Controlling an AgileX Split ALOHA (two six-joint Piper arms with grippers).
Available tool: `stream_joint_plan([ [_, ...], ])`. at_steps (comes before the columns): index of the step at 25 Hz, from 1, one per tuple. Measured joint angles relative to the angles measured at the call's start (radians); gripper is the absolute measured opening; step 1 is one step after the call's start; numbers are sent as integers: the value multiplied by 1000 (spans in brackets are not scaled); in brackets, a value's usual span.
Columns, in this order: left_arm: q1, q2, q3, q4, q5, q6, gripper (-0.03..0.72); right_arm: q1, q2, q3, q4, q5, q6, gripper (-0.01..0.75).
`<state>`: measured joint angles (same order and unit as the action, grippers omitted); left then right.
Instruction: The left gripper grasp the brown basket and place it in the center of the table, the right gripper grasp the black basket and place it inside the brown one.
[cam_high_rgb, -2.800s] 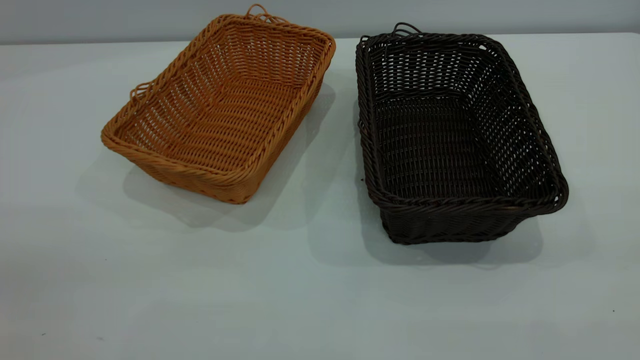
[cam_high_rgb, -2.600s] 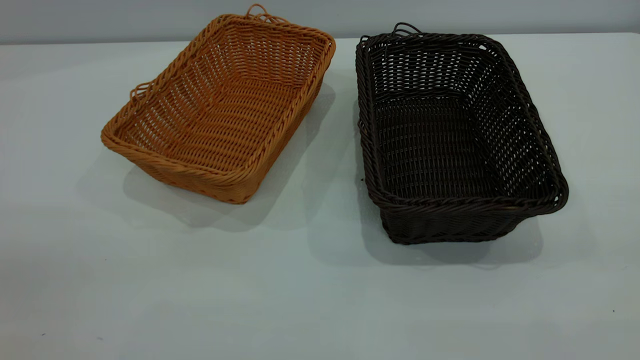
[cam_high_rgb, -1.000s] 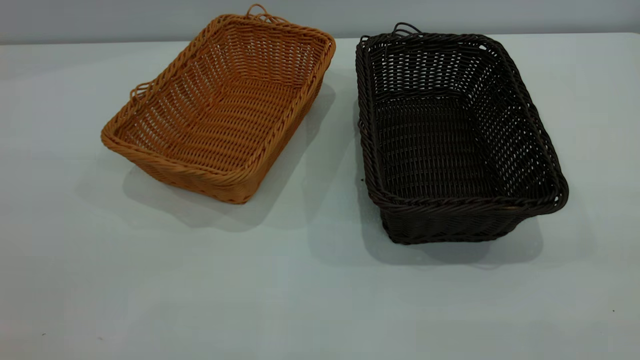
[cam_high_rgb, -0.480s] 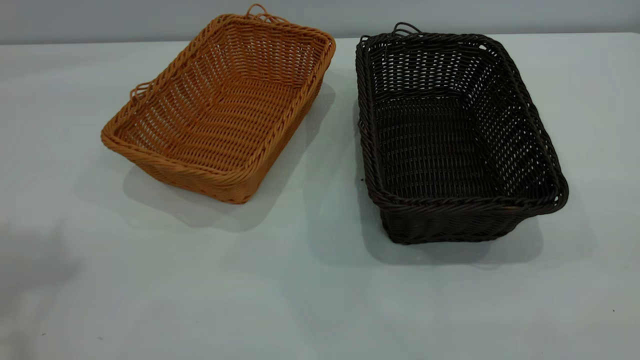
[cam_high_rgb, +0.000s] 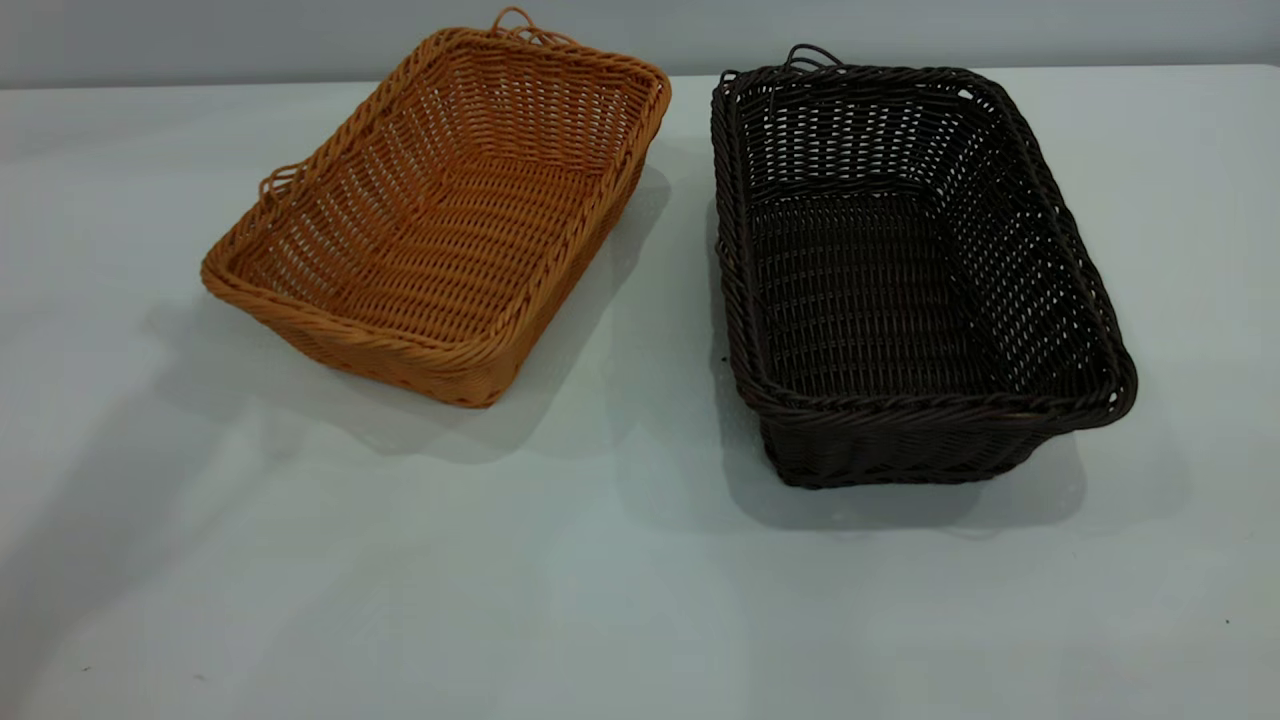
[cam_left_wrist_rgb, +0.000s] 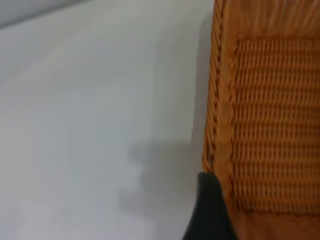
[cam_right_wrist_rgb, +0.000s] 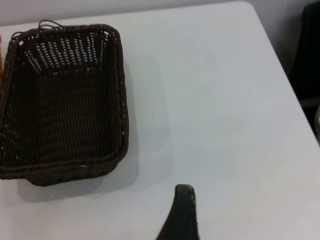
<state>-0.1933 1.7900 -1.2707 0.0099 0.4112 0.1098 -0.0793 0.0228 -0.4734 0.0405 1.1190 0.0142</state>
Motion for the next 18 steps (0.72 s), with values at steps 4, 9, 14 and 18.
stream_joint_plan([
  [4,0,160,-108,-10,3,3,489,0,81,-33,-14,-3,30,599],
  [9,0,320,-201,-26,2,3,489,0,270,-112,-18,-21,52,594],
  [14,0,446,-263,-26,-1,5,489,0,498,-139,10,-106,55,594],
  [18,0,528,-312,-26,-2,7,489,0,682,-139,67,-187,42,594],
])
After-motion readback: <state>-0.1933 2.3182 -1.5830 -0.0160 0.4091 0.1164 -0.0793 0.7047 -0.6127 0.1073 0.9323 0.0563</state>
